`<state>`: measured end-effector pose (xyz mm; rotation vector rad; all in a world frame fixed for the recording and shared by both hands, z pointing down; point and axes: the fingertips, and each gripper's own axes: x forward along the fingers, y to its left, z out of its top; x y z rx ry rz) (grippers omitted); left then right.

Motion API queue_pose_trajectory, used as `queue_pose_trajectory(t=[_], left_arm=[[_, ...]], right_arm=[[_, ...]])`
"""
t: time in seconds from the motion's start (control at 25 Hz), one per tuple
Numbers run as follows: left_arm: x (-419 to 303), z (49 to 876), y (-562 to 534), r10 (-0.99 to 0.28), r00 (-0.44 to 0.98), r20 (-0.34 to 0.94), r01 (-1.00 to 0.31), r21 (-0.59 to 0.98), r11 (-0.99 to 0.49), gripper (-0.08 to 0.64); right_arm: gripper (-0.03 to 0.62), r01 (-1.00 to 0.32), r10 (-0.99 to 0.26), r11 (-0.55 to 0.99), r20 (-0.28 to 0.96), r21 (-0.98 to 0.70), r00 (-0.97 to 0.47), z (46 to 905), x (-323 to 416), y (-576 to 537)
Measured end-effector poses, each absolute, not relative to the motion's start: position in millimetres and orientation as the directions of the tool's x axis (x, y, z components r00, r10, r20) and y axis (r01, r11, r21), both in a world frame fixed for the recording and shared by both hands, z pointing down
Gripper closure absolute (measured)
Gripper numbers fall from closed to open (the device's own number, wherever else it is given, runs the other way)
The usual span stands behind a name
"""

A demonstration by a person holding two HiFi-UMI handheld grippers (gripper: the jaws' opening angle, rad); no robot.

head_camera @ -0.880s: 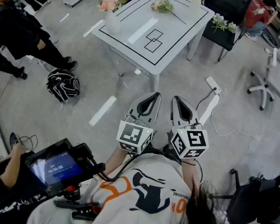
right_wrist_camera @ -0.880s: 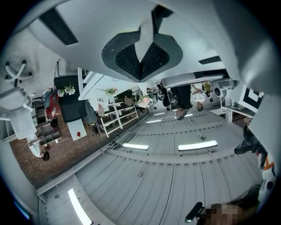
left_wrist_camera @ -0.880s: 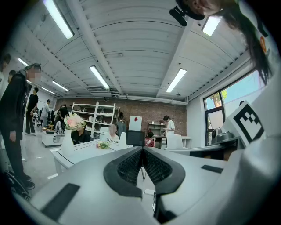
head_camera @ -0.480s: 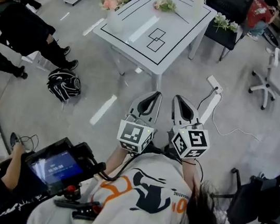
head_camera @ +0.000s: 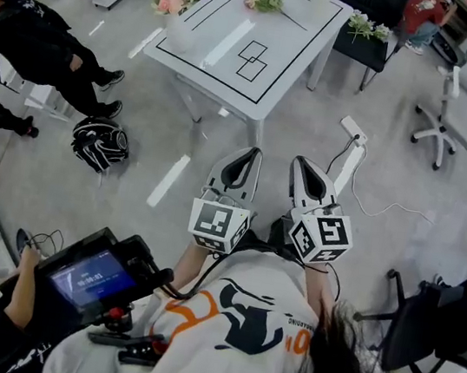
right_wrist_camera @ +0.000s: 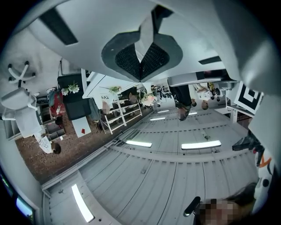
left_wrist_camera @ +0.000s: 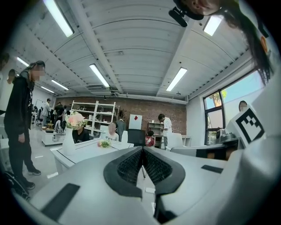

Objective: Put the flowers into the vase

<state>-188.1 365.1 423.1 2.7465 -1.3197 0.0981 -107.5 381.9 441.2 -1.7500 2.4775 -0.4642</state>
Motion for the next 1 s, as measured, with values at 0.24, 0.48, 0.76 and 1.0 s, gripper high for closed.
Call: queue_pose_trajectory(t=[0.24, 0.48, 0.76, 1.0], left_arm=[[-177, 431, 329, -0.768, 0.629, 0.119, -0.777, 0.087, -0.623, 0.549], [-151, 435, 290, -0.771, 0.622, 0.135, -0.782, 0.078, -0.618, 0.549], [-103, 433, 227, -0.789, 0.6, 0.136, -0.8, 0.077, -0.595, 0.549], [-60, 429, 174, -0.818, 0.558, 0.139, -0.83, 0.077, -0.553, 0.549]], right_arm=[[0.581, -0.915, -0.929, 0.304, 0.131, -0.267, -0.347, 443, -99, 346], [0.581, -0.909, -0.921, 0.322, 0.135, -0.264, -0.365, 447, -76, 306], [0.581, -0.894, -0.904, 0.361, 0.136, -0.266, -0.406, 444, -30, 239], [0.581, -0.868, -0.874, 0.426, 0.129, -0.255, -0.468, 438, 7, 184]])
